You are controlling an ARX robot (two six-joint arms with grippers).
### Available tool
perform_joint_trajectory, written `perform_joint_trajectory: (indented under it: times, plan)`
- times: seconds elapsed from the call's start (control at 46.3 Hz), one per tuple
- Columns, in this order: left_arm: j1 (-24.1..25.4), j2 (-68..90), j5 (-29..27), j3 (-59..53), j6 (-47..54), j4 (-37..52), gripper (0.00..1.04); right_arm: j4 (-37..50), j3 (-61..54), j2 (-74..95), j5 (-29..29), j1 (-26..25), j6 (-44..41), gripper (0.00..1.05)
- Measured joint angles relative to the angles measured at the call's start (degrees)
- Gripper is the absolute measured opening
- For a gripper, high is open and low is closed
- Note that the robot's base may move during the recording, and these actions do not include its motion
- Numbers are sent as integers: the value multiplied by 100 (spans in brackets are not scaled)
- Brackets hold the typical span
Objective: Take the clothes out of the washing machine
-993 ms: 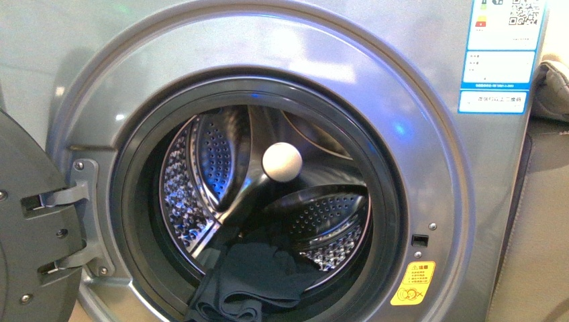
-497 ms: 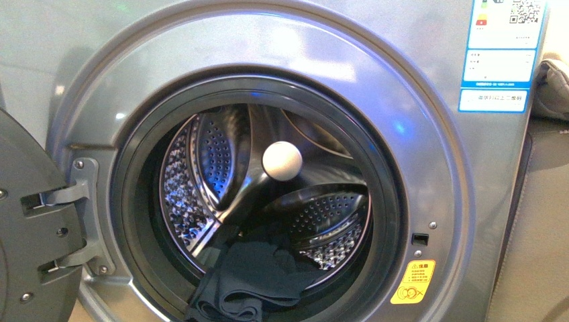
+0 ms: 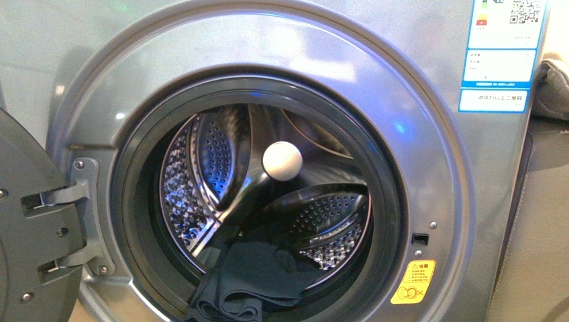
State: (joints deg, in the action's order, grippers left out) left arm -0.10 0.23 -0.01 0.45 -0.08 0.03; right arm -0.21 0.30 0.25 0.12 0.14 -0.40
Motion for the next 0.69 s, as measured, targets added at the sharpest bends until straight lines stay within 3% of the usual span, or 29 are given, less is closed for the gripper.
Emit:
perform_joint_trajectory:
  times: [0.691]
  plan:
    - [0,0,0,0,0,0,98,0,0,0,0,0,0,97]
